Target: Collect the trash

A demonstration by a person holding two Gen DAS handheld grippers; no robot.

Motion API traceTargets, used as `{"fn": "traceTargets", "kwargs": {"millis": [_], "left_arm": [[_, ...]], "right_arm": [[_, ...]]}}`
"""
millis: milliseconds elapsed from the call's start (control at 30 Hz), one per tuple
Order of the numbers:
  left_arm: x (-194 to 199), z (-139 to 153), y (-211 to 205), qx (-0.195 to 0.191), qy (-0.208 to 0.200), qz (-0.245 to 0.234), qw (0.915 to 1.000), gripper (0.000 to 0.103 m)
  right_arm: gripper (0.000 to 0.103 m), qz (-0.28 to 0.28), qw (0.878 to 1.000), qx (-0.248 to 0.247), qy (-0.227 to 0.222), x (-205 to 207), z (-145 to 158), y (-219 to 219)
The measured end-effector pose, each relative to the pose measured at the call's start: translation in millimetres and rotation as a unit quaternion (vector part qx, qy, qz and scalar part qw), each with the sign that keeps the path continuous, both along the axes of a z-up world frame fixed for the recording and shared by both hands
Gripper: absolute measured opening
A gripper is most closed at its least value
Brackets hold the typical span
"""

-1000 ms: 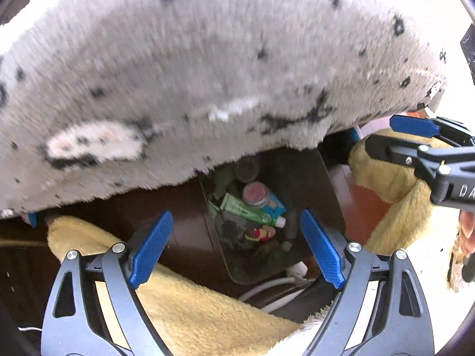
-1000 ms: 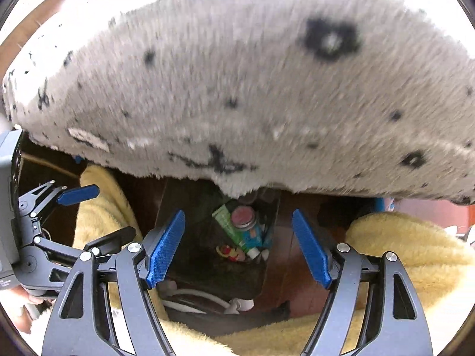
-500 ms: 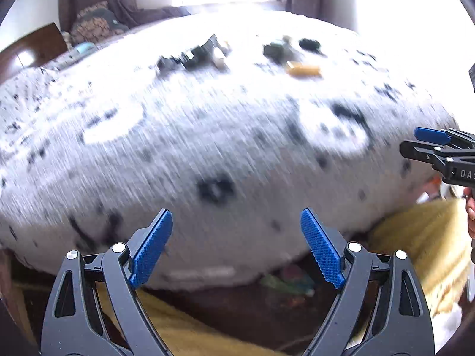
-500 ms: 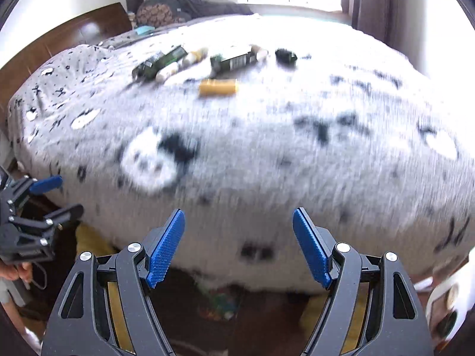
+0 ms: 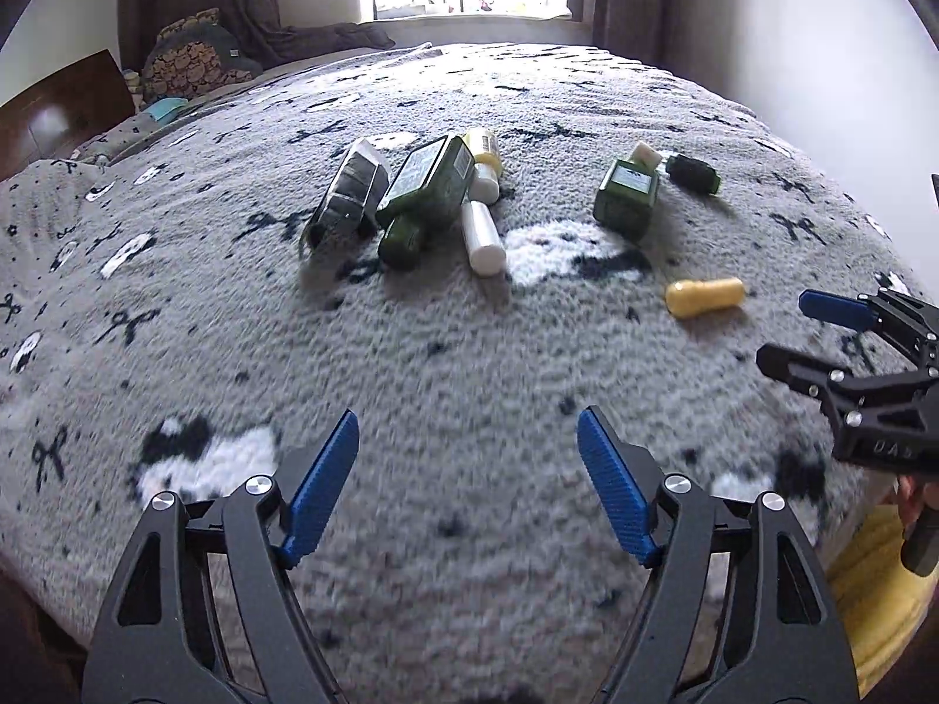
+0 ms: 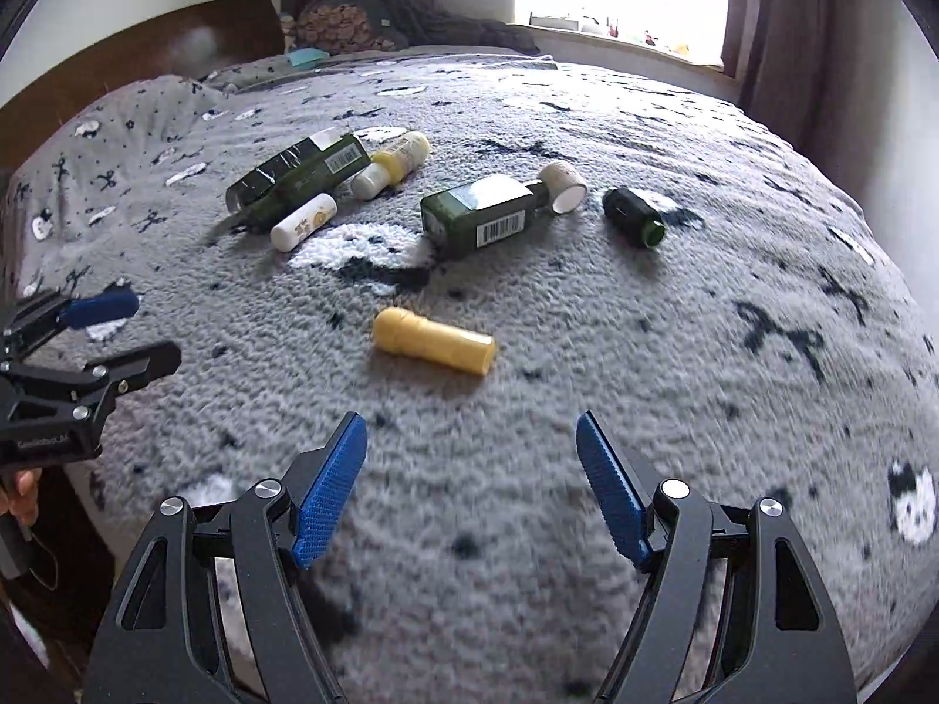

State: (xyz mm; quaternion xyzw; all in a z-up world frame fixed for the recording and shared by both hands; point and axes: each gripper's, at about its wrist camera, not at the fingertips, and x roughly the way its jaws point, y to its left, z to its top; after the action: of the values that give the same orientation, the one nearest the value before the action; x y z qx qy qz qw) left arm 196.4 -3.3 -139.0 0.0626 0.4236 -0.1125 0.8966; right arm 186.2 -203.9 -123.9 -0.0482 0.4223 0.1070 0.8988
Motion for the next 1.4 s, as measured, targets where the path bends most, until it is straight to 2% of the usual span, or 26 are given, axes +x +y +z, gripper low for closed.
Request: {"fn": "traceTargets", "kwargs": {"millis": [167,300,400,567,800,967,1133,1400], "left_arm": [[32,-9,-9,0.001,0.014,-0.004,0.9999,0.068],[56,-13,-16,-0.006,0.019,-0.008,0.9998,0.067],[75,-15,-18,-0.023,0.026,-0.007,0.9994,0.064],[103,-17,-23,-0.036,0.033,-0.004,0.9988,0.046],[133,-21,-32,-0.038,0.045,-0.005,0.9982,0.033],[132,-22,-30,-0.042,0.050,0.001,0.9979,0.018],[112,-19,-28,-0.038,0.049,0.002,0.9981,0.018],[51,-13,-28,-0.027,0.044,-0.011,0.9986,0.018]], "right_arm": [[0.066,0.026,0.999,-0.034,0.005,26,-9,16],[0.062,0.037,0.999,-0.035,0.008,43,-15,21],[0.048,0.036,0.999,-0.017,0.012,56,-18,21],[0.022,0.019,1.000,0.001,0.012,69,-20,16],[0.022,0.020,1.000,-0.006,0.013,71,-22,18],[0.022,0.019,1.000,-0.004,0.019,68,-21,17],[0.022,0.020,0.999,0.001,0.026,53,-16,15],[0.022,0.016,0.999,0.004,0.030,7,-12,4]]}}
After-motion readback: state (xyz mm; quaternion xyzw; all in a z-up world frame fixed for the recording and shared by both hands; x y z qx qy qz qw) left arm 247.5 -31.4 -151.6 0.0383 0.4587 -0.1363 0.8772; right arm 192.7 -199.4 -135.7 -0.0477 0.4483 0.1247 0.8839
